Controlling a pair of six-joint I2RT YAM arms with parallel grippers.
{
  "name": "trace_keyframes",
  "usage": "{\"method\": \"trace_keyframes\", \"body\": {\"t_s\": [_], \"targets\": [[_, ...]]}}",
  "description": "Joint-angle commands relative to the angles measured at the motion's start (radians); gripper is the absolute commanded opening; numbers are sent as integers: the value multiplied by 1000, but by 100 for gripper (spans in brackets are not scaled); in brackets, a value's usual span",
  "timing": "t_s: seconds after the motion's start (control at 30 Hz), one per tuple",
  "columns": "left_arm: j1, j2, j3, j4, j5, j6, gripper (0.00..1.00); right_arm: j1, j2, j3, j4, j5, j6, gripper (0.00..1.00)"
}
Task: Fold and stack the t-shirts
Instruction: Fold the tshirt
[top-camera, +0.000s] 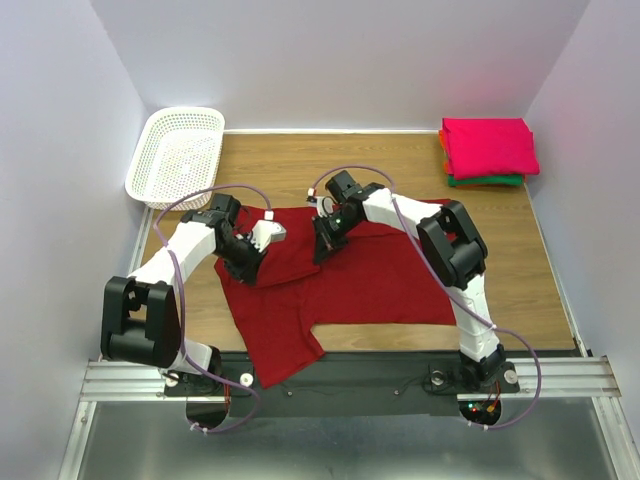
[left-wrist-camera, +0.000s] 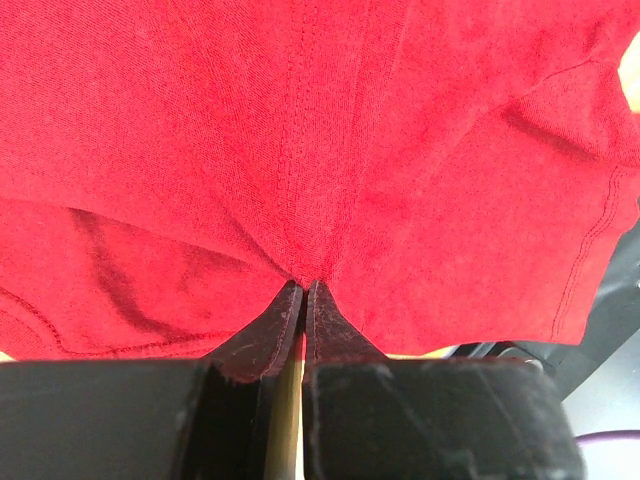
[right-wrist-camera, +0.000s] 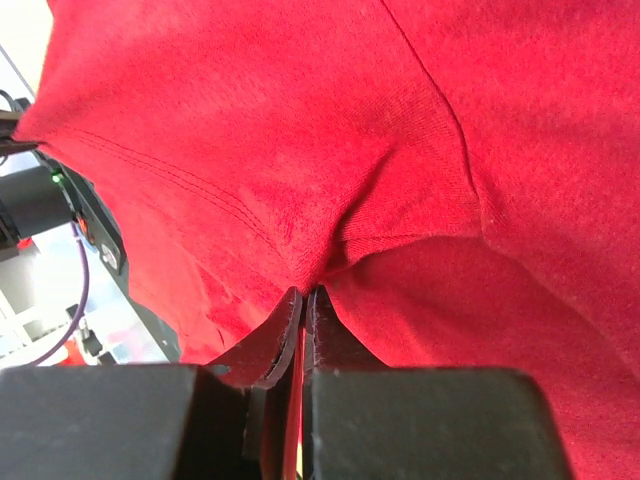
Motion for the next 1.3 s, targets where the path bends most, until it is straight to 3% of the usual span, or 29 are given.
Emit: {"method": "trace_keyframes", "body": {"t_s": [0.0,0.03,0.07,0.13,0.2,0.3,0.4,0.5,0.53,0.67,0.9,1.27], "targets": [[-4,-1,-10,-47,2,11,6,10,-37,-4,-27,-12,-31,0],[-4,6,-10,-50,4,16,17,10,-32,-1,-33,-15,-39,6],[-3,13,-5,-56,4,24,27,9,-31,8,-49,-20,-48,26],[5,8,18,-72,31,42,43,6,-55,11,-101,-21,-105,40],[20,-4,73,-73,53,47,52,-12,-104,-18,-127,8,-160,46],[32,11,168,-51,68,44,54,-101,-218,-52,-150,29,-235,54],[46,92,235,35,62,-9,54,-219,-296,-70,-178,150,-318,49],[87,149,274,182,39,-99,54,-368,-328,-86,-185,257,-369,37],[95,195,288,206,39,-111,54,-444,-331,-90,-190,275,-382,36],[112,307,375,250,30,-139,54,-563,-344,-103,-191,405,-523,35],[135,388,371,310,-24,-160,54,-661,-305,-109,-179,549,-680,35],[172,465,386,359,-41,-211,54,-671,-184,-146,-141,549,-708,32]]}}
